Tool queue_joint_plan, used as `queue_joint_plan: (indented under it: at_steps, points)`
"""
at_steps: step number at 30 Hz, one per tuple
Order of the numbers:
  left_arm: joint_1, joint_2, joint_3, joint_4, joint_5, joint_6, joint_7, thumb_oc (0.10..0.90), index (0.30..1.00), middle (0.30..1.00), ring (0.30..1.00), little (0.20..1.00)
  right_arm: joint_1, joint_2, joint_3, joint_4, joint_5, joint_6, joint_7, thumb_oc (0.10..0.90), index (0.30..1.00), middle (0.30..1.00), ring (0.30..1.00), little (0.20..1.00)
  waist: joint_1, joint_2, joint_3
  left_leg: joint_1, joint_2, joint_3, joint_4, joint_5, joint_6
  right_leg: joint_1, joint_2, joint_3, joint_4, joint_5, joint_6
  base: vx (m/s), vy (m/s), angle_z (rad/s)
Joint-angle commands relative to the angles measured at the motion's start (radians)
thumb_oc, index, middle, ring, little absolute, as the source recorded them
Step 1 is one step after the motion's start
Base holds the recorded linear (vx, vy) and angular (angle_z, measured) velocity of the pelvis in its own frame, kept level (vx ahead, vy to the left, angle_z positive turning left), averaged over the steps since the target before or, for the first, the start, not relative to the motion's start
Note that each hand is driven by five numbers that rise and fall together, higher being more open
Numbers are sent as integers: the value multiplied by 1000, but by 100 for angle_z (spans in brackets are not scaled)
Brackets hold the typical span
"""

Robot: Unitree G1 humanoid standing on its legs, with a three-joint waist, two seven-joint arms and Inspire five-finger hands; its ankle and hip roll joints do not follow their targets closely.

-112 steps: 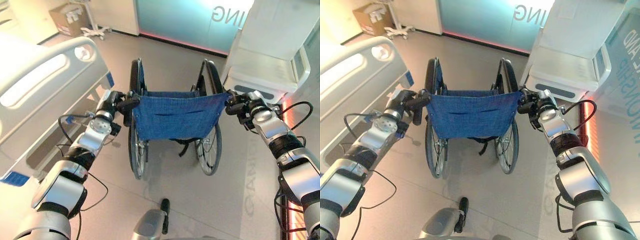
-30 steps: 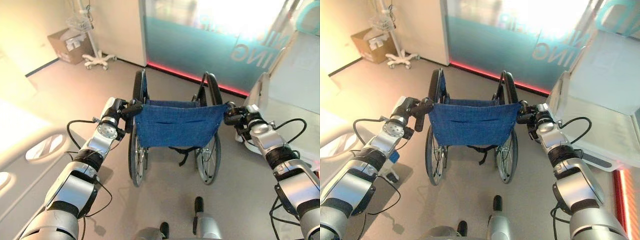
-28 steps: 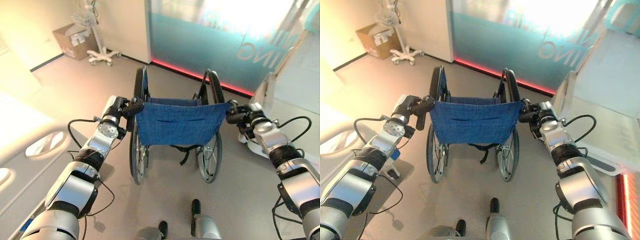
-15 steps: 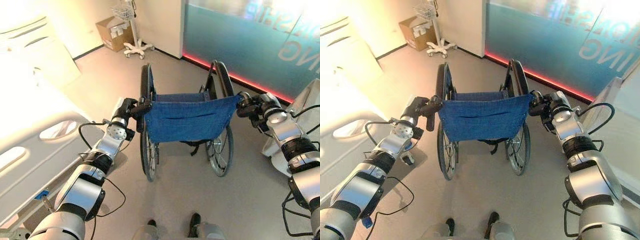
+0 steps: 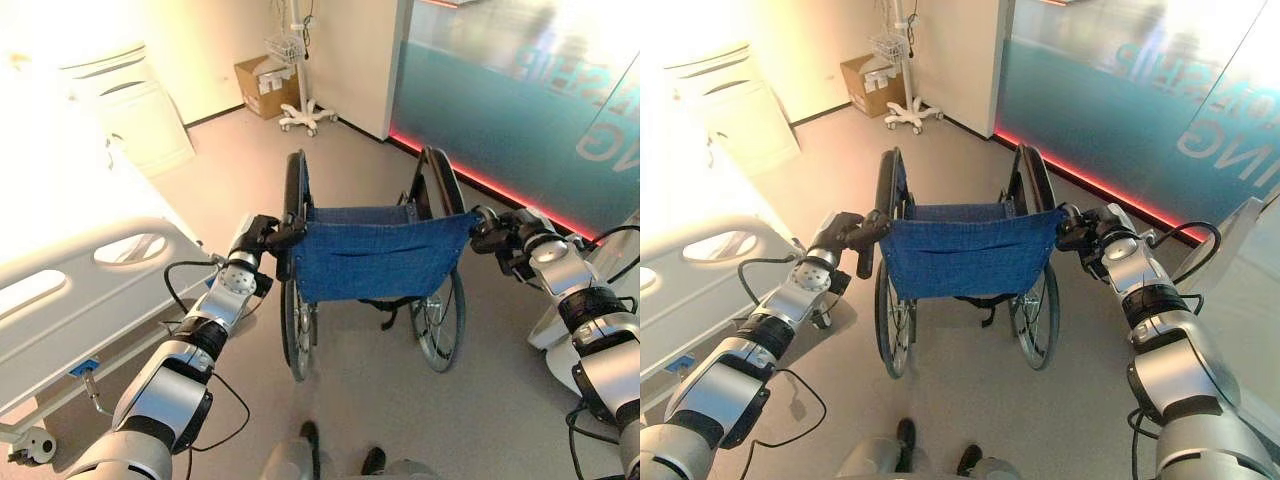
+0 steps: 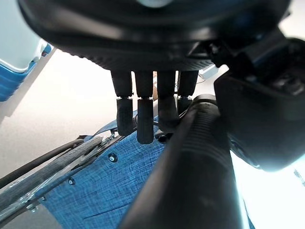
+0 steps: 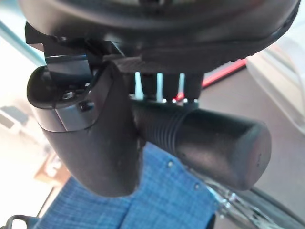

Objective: Push the wheelchair next to the bed

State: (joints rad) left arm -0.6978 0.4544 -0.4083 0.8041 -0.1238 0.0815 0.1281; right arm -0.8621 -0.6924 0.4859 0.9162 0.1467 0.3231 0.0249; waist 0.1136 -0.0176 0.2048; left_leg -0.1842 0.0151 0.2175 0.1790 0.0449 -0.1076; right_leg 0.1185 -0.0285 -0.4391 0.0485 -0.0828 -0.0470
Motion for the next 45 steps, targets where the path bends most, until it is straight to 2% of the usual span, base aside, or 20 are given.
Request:
queue_joint_plan:
  at_steps: [1,4,5,7,9,12,14,16,19,20,24,26,27,30,33,39,41,42,43,45]
  points:
    - [45,0,-141,-61,125,-64,-55,400,300,300,300,300,-100,73,147,-66,-146,-193,95,400,300,300,300,300,54,-4,21,-8,-69,3,17,-24,95,61,16,122,55,-63,54,277,101,-71]
    - [61,15,-122,-57,127,-63,-67,400,300,300,300,300,-79,89,140,-54,-157,-208,108,400,300,300,300,300,74,-17,-8,33,-87,-33,-5,-48,131,74,15,122,114,-82,73,282,76,-47]
    - [66,22,-118,-57,138,-63,-75,400,300,300,300,300,-64,86,134,-58,-161,-216,116,400,300,300,300,300,80,-23,-22,64,-93,-39,-54,-47,151,68,8,116,210,-47,103,282,73,-12]
    - [65,28,-123,-59,154,-62,-76,400,300,300,300,300,-53,81,128,-67,-161,-217,115,400,300,300,300,300,80,-27,-29,86,-103,-50,-86,-42,162,52,3,125,282,-6,131,230,40,3]
    - [54,42,-137,-58,156,-68,-81,400,300,300,300,300,-36,67,117,-87,-142,-207,104,400,300,300,300,300,71,-36,-32,103,-117,-95,-112,-35,170,16,-12,167,342,55,168,167,-56,29]
    - [21,44,-161,-48,144,-83,-81,400,300,300,300,300,-29,60,106,-87,-133,-204,87,400,300,300,300,300,44,-22,-19,119,-98,-164,-94,-49,162,-56,-60,212,274,61,174,140,-196,49]
    - [-6,45,-175,-42,138,-91,-80,400,300,300,300,300,-38,53,99,-75,-141,-214,83,400,300,300,300,300,11,-9,5,142,-83,-213,-76,-72,156,-129,-99,275,204,79,174,143,-288,13]
    - [-46,71,-183,-45,114,-93,-83,400,300,300,300,300,-27,36,94,-92,-134,-226,71,400,300,300,300,300,-25,-24,32,159,-85,-258,-52,-128,152,-198,-161,356,80,171,197,188,-357,12]
    - [-61,83,-177,-52,106,-82,-89,400,300,300,300,300,-26,32,96,-120,-139,-211,68,400,300,300,300,300,-34,-37,38,165,-80,-287,-20,-170,140,-215,-206,391,18,238,217,227,-336,43]
    - [-61,86,-172,-58,107,-73,-91,400,300,300,300,300,-30,28,100,-167,-138,-171,73,400,300,300,300,300,-36,-47,36,166,-65,-302,13,-199,125,-218,-243,410,-7,271,227,309,-419,66]
    - [-48,95,-166,-73,110,-75,-108,400,300,300,300,300,-12,7,98,-243,-128,-122,88,400,300,300,300,300,-44,-61,30,171,-13,-349,58,-243,96,-212,-278,478,-10,283,242,343,-498,60]
    - [-44,103,-172,-83,114,-84,-123,400,300,300,300,300,-1,-11,94,-271,-125,-101,93,400,300,300,300,300,-57,-62,31,181,43,-394,66,-253,74,-208,-262,521,18,243,248,326,-590,63]
    - [-45,109,-181,-87,114,-87,-127,400,300,300,300,300,-3,-18,98,-274,-117,-93,91,400,300,300,300,300,-62,-57,31,172,73,-403,71,-244,70,-216,-234,517,75,173,248,252,-543,89]
    - [-18,99,-167,-95,93,-48,-85,400,300,300,300,300,-29,-7,100,-258,-124,-118,137,400,300,300,300,300,-55,-71,35,206,171,-342,67,-204,40,-221,-248,388,125,136,244,199,-524,71]
    - [7,79,-167,-154,116,-23,-92,400,300,300,300,300,-36,-30,103,-290,-81,-72,119,400,300,300,300,300,-65,-63,50,129,233,-271,78,-45,30,-193,-196,300,147,76,182,125,-527,48]
    - [-20,16,-197,-128,123,-46,-102,400,300,300,300,300,-15,-33,80,-238,-114,-108,96,400,300,300,300,300,-132,-16,39,143,285,-111,-34,106,-6,-135,-121,198,126,20,115,116,-291,73]
    - [-15,5,-196,-126,127,-44,-111,400,300,300,300,300,-15,-40,74,-224,-119,-112,108,400,300,300,300,300,-139,-12,30,148,288,-107,-22,140,-16,-117,-113,185,103,21,103,98,-208,76]
    - [-10,2,-194,-121,125,-47,-107,400,300,300,300,300,-20,-41,77,-218,-116,-117,112,400,300,300,300,300,-135,-14,29,150,270,-126,-7,127,-13,-112,-114,188,98,20,102,135,-244,35]
    - [2,3,-187,-115,125,-45,-102,400,300,300,300,300,-24,-33,88,-203,-109,-132,118,400,300,300,300,300,-122,-16,22,146,218,-170,2,99,-3,-111,-109,197,92,22,102,174,-230,16]
    - [19,6,-176,-106,132,-46,-104,400,300,300,300,300,-33,-14,103,-183,-96,-147,116,400,300,300,300,300,-103,-16,18,155,146,-195,4,52,19,-94,-89,205,90,16,95,230,-241,40]
